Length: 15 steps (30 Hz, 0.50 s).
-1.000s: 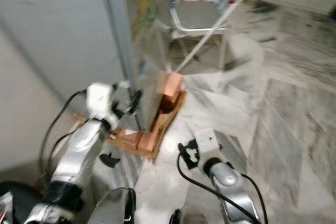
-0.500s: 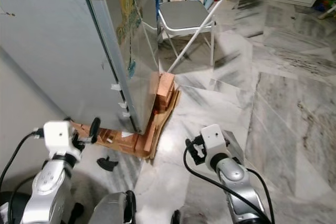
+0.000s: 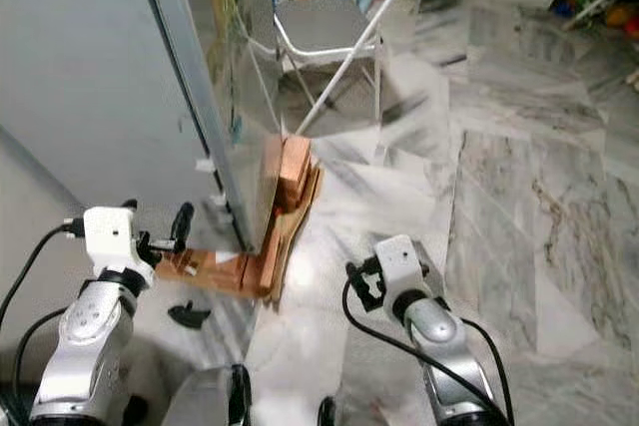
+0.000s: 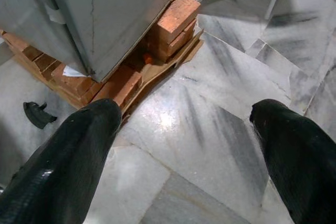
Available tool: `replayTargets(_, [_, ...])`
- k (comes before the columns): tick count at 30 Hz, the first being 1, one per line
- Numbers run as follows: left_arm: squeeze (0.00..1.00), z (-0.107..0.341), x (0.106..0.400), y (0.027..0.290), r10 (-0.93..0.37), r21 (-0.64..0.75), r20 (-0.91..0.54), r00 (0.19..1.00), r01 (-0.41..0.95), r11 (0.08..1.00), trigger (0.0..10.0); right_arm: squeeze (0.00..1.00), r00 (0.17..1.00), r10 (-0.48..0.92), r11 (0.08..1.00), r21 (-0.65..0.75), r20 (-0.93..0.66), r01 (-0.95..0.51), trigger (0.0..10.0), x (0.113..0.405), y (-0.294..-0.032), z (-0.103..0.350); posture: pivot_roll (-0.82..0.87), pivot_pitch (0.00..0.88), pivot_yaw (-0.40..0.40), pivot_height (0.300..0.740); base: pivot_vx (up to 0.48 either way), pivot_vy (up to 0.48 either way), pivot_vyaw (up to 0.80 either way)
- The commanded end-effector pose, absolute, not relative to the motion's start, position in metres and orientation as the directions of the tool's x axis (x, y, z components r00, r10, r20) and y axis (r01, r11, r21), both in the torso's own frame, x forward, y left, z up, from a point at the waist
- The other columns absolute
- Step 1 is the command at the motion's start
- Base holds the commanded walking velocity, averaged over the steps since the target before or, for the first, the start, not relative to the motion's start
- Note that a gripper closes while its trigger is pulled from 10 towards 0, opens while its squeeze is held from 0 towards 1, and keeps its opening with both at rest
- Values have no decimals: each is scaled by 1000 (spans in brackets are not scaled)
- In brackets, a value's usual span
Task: Restocking fridge
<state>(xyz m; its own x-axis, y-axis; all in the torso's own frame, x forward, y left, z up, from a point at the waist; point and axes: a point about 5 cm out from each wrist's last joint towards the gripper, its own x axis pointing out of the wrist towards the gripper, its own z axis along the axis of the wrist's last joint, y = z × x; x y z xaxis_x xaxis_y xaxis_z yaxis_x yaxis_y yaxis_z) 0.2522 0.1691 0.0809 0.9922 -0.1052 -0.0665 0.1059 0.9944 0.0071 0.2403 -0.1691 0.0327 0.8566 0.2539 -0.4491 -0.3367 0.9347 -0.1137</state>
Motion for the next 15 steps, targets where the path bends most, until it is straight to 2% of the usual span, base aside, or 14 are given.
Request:
replayTargets(1, [0, 81, 254, 164, -133, 10, -72, 989, 134, 991, 10000, 0, 862, 244, 936, -125, -444, -329, 10000, 242, -170, 34, 95, 127, -29, 740, 326, 0, 0])
replayTargets(3, [0, 82, 256, 163, -141, 2, -67, 988, 141, 990, 10000, 0, 860, 241, 933, -136, -450, -332, 10000, 242, -170, 34, 93, 127, -27, 740, 384, 0, 0])
replayTargets(7, [0, 82, 256, 162, -145, 5, -67, 987, 145, 989, 10000, 0, 863, 239, 936, -130, -446, -326, 10000, 242, -170, 33, 90, 127, -24, 740, 412, 0, -800])
replayTargets(10, [0, 81, 255, 161, -148, 1, -71, 986, 148, 989, 10000, 0, 863, 238, 937, -128, -445, -324, 10000, 242, -170, 33, 89, 129, -24, 740, 336, 0, -346])
replayTargets(15, [0, 81, 252, 158, -165, -27, -64, 984, 164, 986, 10000, 0, 861, 244, 934, -130, -446, -332, 10000, 242, -170, 33, 90, 134, -33, 740, 0, 0, 0])
